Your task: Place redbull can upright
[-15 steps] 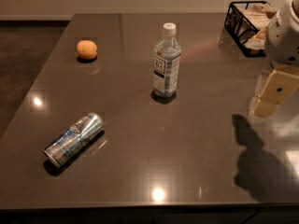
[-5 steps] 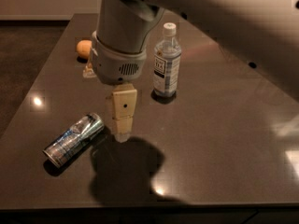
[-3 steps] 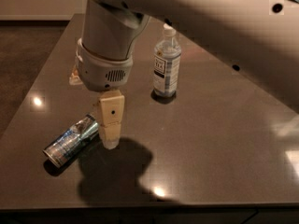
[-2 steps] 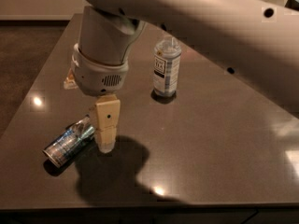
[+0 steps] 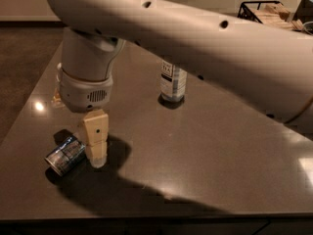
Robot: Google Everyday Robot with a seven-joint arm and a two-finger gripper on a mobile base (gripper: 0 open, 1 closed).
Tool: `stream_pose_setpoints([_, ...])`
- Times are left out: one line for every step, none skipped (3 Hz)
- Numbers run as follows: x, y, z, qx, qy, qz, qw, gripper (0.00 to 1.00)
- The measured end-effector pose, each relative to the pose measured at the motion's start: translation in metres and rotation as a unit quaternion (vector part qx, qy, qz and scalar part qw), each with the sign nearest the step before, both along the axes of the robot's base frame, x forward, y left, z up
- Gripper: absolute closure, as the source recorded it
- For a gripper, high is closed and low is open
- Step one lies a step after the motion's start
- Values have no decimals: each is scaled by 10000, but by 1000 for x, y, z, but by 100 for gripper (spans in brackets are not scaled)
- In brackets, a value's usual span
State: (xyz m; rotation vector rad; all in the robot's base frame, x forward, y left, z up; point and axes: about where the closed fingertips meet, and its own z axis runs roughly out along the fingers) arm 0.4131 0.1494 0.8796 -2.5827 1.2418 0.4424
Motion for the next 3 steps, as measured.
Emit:
stream_pose_setpoints([-3,11,-11,-189,19,104,9998,0])
stream_pose_setpoints([-10,23,-20,-326,66,214,9992,0])
stream_pose_setpoints([-18,34,-26,-384,101,319,9987,0])
